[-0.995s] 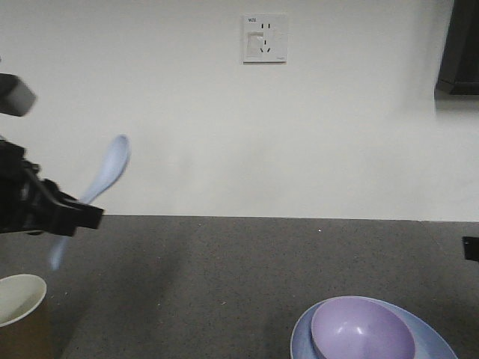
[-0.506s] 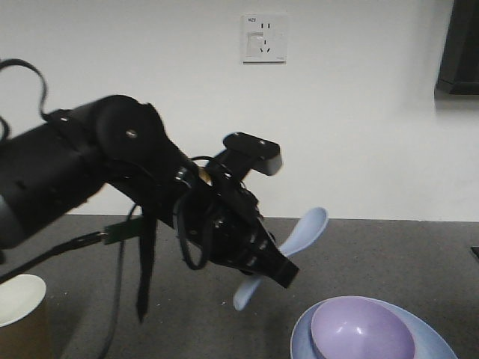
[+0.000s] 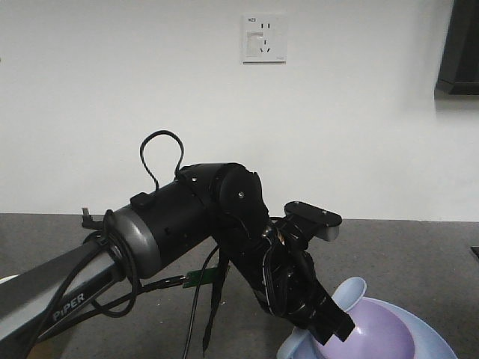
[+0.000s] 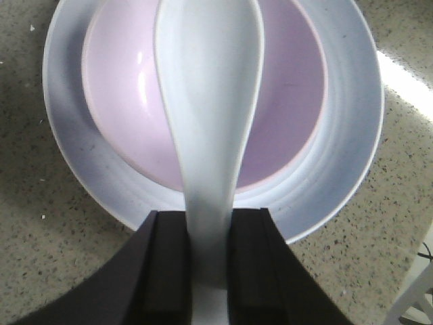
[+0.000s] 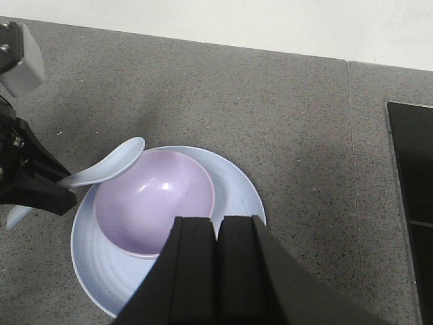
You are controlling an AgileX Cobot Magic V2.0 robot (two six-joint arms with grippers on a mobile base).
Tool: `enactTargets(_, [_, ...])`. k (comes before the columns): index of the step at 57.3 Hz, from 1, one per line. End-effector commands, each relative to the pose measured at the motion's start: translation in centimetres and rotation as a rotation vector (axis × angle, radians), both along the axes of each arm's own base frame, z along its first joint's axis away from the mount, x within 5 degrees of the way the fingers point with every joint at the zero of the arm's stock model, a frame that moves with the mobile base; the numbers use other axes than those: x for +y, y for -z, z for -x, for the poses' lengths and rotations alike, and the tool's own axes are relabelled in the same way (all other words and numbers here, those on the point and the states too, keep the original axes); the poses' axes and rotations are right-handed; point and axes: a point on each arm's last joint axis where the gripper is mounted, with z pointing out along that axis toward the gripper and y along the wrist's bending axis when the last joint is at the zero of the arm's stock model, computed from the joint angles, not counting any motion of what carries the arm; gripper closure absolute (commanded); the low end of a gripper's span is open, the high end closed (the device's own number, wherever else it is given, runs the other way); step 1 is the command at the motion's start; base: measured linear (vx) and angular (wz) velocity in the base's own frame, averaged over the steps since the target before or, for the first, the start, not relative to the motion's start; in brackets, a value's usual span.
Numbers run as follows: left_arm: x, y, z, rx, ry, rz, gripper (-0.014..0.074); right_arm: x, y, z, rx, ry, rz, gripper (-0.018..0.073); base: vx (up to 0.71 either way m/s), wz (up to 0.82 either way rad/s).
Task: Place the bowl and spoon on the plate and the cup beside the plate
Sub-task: 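Move the left gripper over the bowl and drop the spoon inside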
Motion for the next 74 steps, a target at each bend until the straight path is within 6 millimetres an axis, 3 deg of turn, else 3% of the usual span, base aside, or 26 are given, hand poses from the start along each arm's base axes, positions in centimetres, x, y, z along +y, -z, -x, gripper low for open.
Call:
enactTargets(1, [0.2, -4.0, 0.5, -0.089, -0.033, 0.136, 0.0592, -0.2, -1.5, 0.0, -0.102, 0.015, 0.007, 0.0571, 0.0, 0.0])
enactTargets(16, [-0.2, -3.6, 0.0, -0.109, -0.052, 0.162, 0.0528, -0.2, -1.4, 0.0, -0.1, 0.014, 0.007, 0.0571, 0.0, 0.0])
enactTargets(38, [-0.6, -3.9, -0.1, -0.106, -0.056, 0.217, 0.0167, -0.1, -1.4, 0.0, -0.097, 0.014, 0.002, 0.0571, 0.0, 0.0])
enactTargets(49, [-0.5, -4.3, 0.1, -0.143, -0.019, 0.219, 0.0094, -0.1, -1.4, 0.0, -0.096, 0.015, 0.001, 0.0571, 0.0, 0.0])
enactTargets(55, [0.1, -5.8, 0.6, -0.168, -0.012, 0.225, 0.0094, -0.1, -1.4, 0.0, -0.097, 0.015, 0.001, 0.0571, 0.0, 0.0])
enactTargets(63, [1.7, -9.3, 1.9, -0.232, 0.0, 0.22, 0.0094, -0.1, -1.4, 0.0, -0.097, 0.015, 0.001, 0.0571, 0.0, 0.0])
enactTargets(74, [6.1, -13.5, 3.5, -0.373, -0.109, 0.077, 0.0115, -0.2, -1.4, 0.0, -0.097, 0.014, 0.003, 0.0571, 0.0, 0.0])
